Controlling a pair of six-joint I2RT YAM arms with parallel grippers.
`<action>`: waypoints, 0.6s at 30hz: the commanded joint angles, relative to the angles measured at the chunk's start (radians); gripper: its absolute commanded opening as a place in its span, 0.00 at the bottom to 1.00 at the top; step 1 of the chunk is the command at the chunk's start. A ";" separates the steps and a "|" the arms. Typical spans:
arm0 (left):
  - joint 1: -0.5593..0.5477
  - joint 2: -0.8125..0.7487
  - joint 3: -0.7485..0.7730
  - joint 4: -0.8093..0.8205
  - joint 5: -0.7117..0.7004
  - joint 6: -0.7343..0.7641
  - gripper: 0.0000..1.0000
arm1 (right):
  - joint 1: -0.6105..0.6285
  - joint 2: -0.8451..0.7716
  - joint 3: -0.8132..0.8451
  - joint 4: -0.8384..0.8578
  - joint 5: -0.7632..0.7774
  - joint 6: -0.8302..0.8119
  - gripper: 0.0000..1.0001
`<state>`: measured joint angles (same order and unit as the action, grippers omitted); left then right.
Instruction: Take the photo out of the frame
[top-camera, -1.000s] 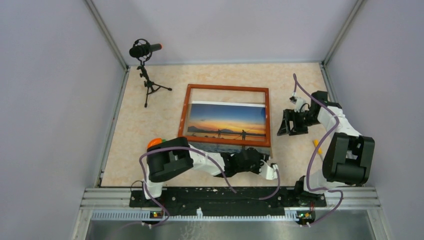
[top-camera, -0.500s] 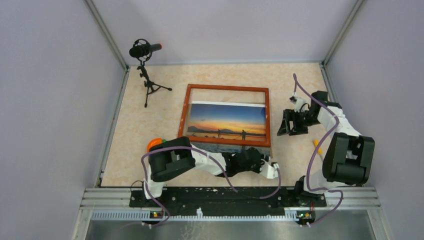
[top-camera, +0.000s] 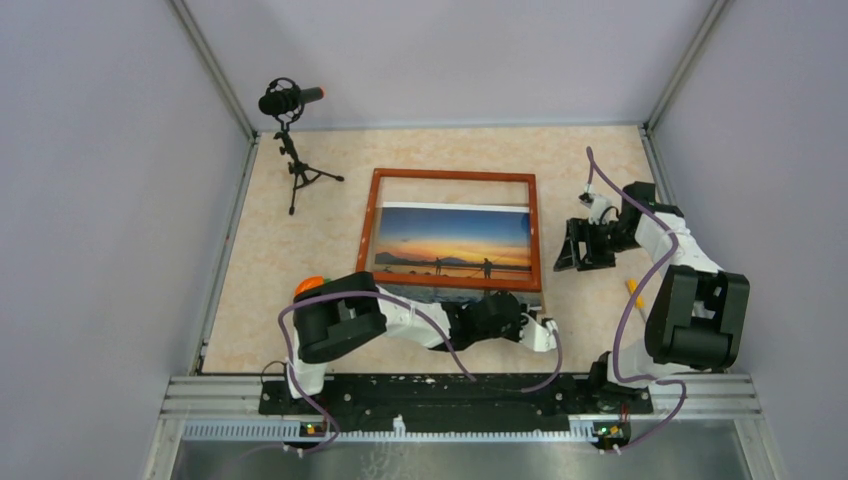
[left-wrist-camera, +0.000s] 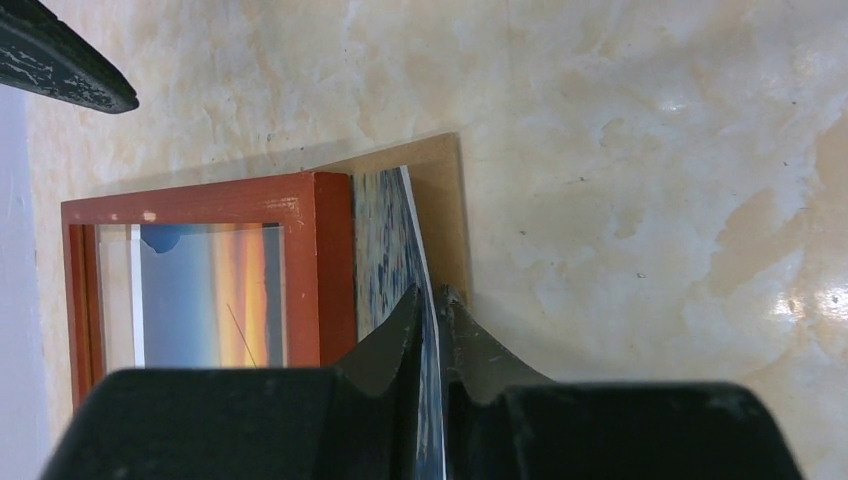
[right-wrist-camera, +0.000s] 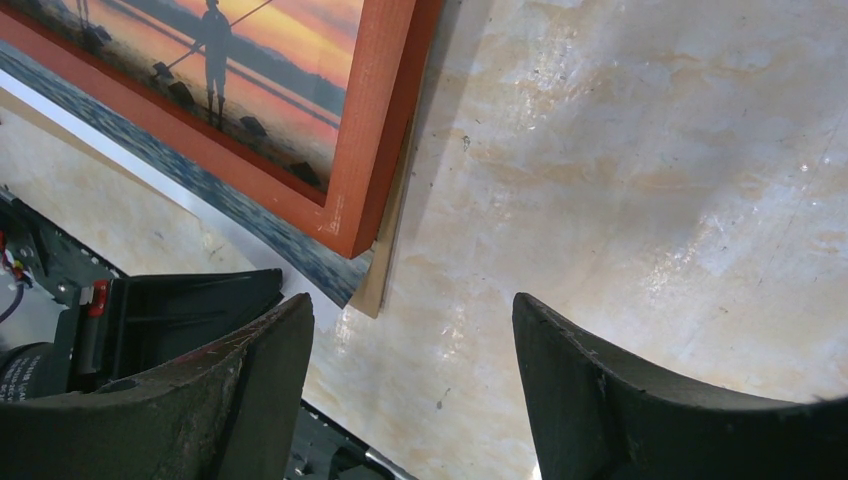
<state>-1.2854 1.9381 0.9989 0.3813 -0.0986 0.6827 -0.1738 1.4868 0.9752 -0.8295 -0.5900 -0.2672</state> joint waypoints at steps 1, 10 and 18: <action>0.017 -0.045 0.034 0.028 -0.030 -0.006 0.13 | -0.007 0.001 0.017 0.018 -0.020 0.000 0.72; 0.025 0.009 0.089 -0.024 -0.050 -0.014 0.11 | -0.007 0.005 0.017 0.018 -0.019 -0.001 0.72; 0.027 0.042 0.104 -0.052 -0.068 -0.010 0.20 | -0.007 0.006 0.015 0.017 -0.017 -0.001 0.72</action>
<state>-1.2640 1.9442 1.0698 0.3359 -0.1394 0.6792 -0.1738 1.4887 0.9752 -0.8291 -0.5922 -0.2672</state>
